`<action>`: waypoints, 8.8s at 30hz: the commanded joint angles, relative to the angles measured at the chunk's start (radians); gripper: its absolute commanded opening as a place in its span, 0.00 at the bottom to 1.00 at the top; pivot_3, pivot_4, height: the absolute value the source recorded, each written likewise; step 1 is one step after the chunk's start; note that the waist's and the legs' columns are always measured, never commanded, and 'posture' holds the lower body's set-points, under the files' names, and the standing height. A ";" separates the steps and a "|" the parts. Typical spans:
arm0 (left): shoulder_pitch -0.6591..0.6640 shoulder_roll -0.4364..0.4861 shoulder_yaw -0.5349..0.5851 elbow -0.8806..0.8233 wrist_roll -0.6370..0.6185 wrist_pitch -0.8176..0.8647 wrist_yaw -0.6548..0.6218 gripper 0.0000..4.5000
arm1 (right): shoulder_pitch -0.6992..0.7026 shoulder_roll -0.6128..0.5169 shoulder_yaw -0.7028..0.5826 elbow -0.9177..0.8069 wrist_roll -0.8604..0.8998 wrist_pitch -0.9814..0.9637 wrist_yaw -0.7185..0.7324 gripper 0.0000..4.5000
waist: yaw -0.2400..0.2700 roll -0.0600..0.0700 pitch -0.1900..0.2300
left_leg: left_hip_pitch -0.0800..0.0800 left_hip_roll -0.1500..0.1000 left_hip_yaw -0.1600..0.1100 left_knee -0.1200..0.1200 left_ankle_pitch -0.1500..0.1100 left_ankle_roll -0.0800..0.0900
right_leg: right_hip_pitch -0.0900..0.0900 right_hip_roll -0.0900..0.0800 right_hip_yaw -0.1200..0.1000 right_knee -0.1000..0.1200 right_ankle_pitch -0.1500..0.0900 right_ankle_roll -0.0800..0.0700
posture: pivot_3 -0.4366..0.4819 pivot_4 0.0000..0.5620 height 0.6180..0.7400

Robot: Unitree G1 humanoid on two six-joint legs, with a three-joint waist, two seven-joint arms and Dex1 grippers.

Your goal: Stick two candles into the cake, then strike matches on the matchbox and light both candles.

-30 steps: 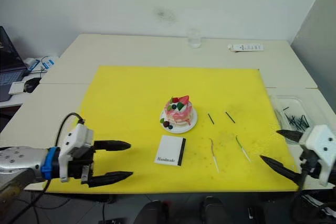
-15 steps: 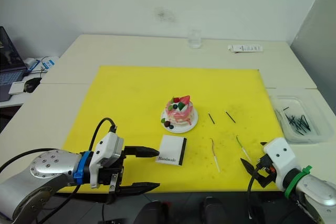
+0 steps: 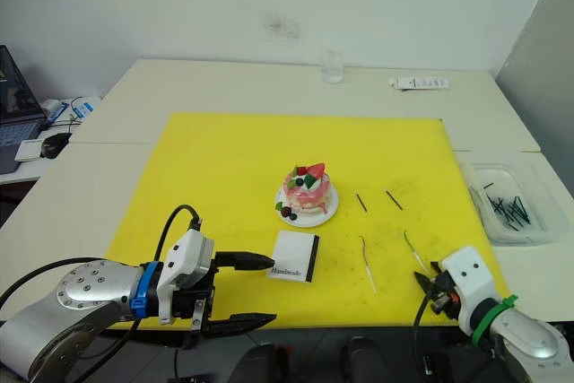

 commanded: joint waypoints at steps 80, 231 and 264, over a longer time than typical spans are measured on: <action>-0.585 -0.291 0.107 0.312 -0.837 0.171 0.731 0.00 | -0.840 -0.310 0.088 0.089 1.185 0.141 -0.290 0.77 | 0.001 -0.003 0.005 | -0.005 -0.002 -0.002 -0.003 0.000 0.000 | -0.001 0.003 -0.001 -0.007 0.004 0.010 | 0.48 0.27 1.00; -0.179 -0.033 -0.073 0.013 0.023 -0.059 -0.063 1.00 | -0.289 -0.090 0.289 -0.237 0.231 0.401 -0.306 0.12 | -0.002 -0.002 0.004 | -0.010 0.000 -0.001 0.000 0.000 0.000 | -0.010 0.002 -0.001 0.000 0.004 0.010 | 0.48 0.27 1.00; -0.185 -0.149 -0.193 -0.001 0.101 -0.130 0.012 1.00 | -0.045 -0.556 -0.256 0.214 0.055 -0.086 0.451 0.01 | 0.015 -0.002 0.004 | -0.010 -0.002 -0.002 0.001 0.000 0.000 | -0.009 0.005 -0.001 -0.001 0.003 0.011 | 0.48 0.27 1.00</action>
